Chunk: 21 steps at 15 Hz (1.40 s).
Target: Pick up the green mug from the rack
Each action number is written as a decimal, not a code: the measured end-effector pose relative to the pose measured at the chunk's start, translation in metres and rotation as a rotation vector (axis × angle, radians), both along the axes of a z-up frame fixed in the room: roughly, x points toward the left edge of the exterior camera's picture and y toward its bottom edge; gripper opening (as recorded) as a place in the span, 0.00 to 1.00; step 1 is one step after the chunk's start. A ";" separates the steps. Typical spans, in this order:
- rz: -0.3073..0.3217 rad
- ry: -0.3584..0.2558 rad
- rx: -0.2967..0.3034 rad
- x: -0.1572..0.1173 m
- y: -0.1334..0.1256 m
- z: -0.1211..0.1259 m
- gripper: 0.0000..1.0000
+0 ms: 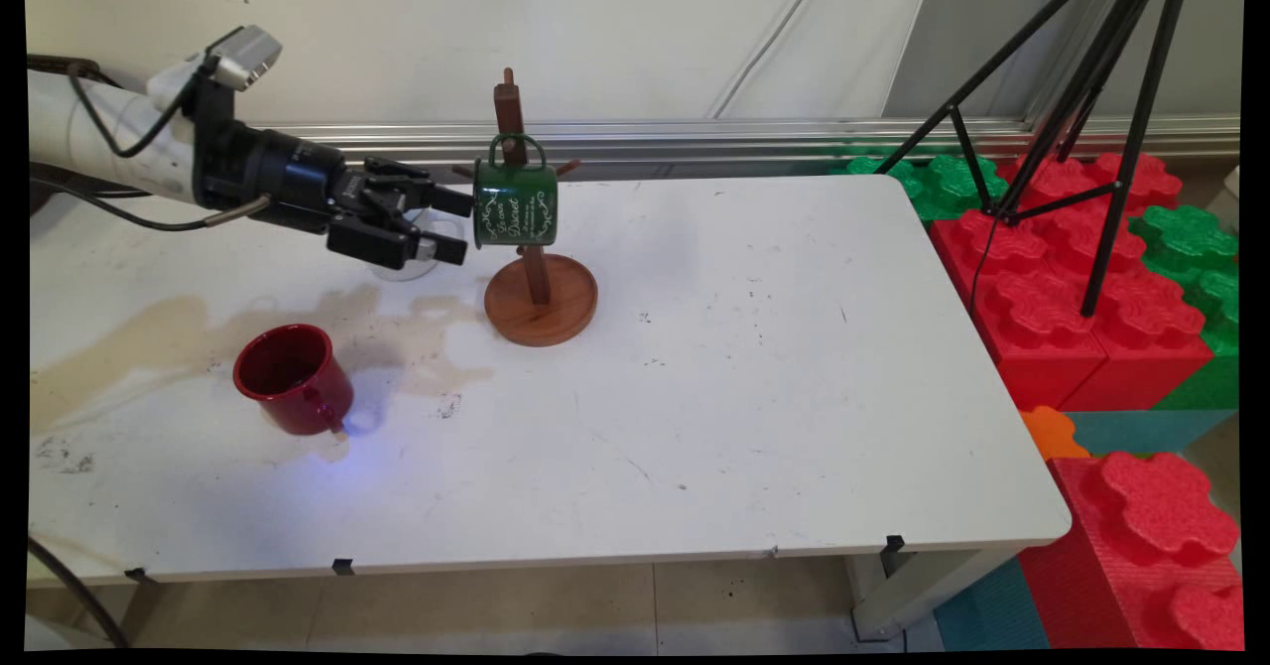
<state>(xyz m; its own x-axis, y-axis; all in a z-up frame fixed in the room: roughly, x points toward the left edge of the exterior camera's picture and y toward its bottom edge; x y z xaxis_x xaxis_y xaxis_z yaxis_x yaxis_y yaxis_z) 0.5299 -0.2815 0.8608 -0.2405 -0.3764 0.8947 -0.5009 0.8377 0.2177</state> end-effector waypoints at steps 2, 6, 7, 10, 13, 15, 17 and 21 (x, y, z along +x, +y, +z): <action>0.012 0.011 0.007 -0.003 -0.004 -0.003 1.00; 0.042 0.039 0.032 -0.008 -0.011 -0.010 1.00; 0.049 0.044 0.037 -0.009 -0.012 -0.012 1.00; 0.068 0.062 0.053 -0.012 -0.015 -0.016 1.00; 0.080 0.073 0.065 -0.014 -0.017 -0.019 1.00; 0.086 0.080 0.072 -0.014 -0.018 -0.021 1.00; 0.094 0.087 0.079 -0.015 -0.018 -0.023 1.00; 0.106 0.099 0.088 -0.015 -0.018 -0.026 1.00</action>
